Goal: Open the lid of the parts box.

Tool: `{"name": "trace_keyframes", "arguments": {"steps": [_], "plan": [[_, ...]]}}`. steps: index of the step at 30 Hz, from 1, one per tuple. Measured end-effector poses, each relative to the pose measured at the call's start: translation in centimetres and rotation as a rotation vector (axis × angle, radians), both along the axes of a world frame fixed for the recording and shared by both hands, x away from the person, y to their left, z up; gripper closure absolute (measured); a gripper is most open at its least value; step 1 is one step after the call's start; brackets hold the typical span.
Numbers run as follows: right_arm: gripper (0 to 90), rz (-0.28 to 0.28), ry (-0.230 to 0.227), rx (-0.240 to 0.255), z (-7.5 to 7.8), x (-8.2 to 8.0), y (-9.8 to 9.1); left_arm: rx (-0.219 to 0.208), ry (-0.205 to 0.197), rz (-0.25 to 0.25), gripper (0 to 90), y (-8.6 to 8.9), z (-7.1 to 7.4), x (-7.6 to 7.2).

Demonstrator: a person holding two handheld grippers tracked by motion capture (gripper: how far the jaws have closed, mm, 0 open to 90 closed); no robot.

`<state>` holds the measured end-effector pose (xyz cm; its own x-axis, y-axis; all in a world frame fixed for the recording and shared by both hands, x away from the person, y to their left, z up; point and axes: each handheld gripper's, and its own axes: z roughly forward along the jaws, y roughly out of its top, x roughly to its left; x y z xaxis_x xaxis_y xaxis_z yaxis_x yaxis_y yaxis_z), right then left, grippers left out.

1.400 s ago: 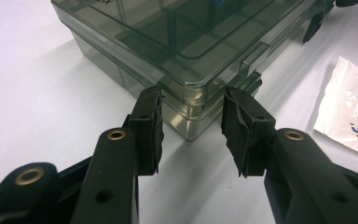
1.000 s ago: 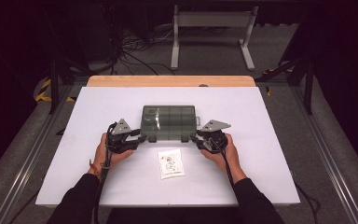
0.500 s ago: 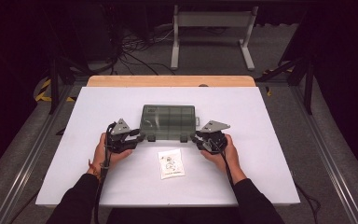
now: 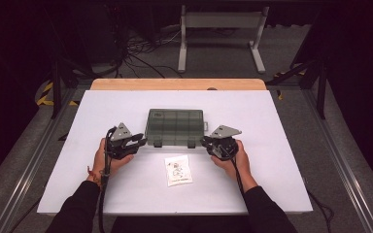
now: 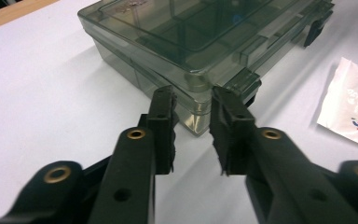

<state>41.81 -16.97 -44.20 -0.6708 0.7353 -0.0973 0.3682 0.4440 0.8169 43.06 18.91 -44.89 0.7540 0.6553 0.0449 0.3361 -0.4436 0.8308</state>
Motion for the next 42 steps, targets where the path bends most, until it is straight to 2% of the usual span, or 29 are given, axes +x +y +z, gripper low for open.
{"name": "trace_keyframes", "arguments": {"steps": [6,10,14,19,25,33,37,42], "plan": [[84.4,0.005,-0.006,0.004,0.13,-0.11,-0.07,0.009,-0.002,0.005,86.2,0.00,0.00,0.00],[88.1,0.009,-0.010,0.005,0.17,-0.12,-0.14,0.014,0.000,0.004,89.8,-0.03,-0.02,0.00],[90.0,0.008,-0.010,0.007,0.18,-0.13,-0.18,0.007,0.009,-0.001,89.9,-0.18,-0.10,-0.04],[90.0,0.007,-0.012,0.008,0.17,-0.10,-0.25,0.012,-0.005,0.006,89.9,-0.09,-0.04,-0.01],[89.9,0.000,-0.024,0.019,0.25,-0.14,-0.31,-0.003,-0.014,0.015,89.8,0.05,0.03,-0.02],[85.0,-0.010,-0.050,0.022,0.37,-0.18,-0.32,-0.016,-0.021,0.025,87.3,0.01,0.05,-0.09],[80.2,-0.024,-0.057,0.022,0.38,-0.16,-0.40,-0.005,-0.025,0.037,85.1,-0.02,-0.02,-0.04],[75.1,-0.034,-0.071,0.020,0.42,-0.26,-0.23,-0.011,-0.037,0.038,79.9,0.02,-0.02,0.02]]}}
